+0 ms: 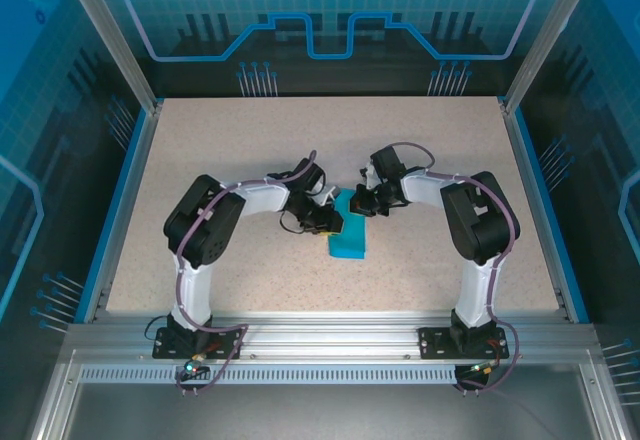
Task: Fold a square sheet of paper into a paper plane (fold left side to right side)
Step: First fold the square sheet of paper in half at the center of the table.
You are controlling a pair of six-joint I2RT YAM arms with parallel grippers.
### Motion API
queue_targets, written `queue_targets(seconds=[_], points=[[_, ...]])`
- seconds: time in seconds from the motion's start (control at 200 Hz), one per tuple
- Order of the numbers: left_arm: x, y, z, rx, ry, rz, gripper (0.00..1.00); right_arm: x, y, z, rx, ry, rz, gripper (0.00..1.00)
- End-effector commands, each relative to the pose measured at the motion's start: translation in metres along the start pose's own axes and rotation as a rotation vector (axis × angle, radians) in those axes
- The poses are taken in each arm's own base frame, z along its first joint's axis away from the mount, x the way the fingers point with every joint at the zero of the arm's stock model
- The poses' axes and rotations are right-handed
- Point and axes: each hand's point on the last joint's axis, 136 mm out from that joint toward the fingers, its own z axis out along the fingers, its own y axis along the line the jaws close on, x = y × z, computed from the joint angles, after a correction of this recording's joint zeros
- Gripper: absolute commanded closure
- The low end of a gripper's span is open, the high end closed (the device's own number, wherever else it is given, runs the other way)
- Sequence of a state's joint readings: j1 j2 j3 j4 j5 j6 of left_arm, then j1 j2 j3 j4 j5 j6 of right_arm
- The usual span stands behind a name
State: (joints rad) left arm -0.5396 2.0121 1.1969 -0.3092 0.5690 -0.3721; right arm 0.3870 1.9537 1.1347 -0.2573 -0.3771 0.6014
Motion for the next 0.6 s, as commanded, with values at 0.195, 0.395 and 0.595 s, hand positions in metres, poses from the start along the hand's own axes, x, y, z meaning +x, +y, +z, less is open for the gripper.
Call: queue_targets(seconds=[0.195,0.395,0.595], points=[[0.063,0.013,-0.004,-0.045,0.147,-0.024,0.77,0.018,-0.039,0.011,0.115,0.074,0.075,1.0],[0.082,0.007,-0.008,-0.033,0.18,0.003,0.75,0.02,-0.041,0.013,0.119,0.082,0.079,1.0],[0.092,0.004,-0.008,-0.031,0.196,0.013,0.74,0.021,-0.043,0.013,0.121,0.085,0.082,1.0]])
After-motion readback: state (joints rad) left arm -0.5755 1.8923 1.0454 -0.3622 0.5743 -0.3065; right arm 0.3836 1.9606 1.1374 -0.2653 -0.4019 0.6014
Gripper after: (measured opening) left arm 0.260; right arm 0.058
